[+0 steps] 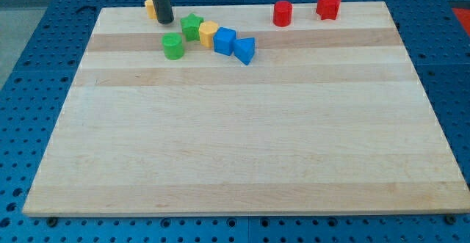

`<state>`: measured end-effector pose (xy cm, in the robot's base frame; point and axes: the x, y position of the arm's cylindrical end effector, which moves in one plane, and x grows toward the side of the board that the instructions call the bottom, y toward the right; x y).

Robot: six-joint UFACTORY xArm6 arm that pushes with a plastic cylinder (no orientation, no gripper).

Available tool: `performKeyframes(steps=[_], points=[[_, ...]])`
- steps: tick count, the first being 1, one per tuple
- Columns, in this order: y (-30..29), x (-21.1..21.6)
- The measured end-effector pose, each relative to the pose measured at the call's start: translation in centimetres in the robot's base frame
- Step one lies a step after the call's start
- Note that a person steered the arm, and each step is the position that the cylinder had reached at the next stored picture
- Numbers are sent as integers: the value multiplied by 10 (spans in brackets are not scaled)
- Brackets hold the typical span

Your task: Move the green circle towards the blue cube

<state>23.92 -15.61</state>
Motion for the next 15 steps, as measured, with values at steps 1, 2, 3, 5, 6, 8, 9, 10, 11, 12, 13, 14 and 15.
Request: performKeyframes(steps=[1, 2, 3, 5, 6, 8, 9, 10, 11, 12, 13, 14, 15], points=[[9, 18], [12, 36], [12, 59], [-39, 61], [-70, 62], [-79, 107], [-64, 118], [-45, 118], [-19, 118], [7, 118], [22, 116], [35, 115], [40, 115]])
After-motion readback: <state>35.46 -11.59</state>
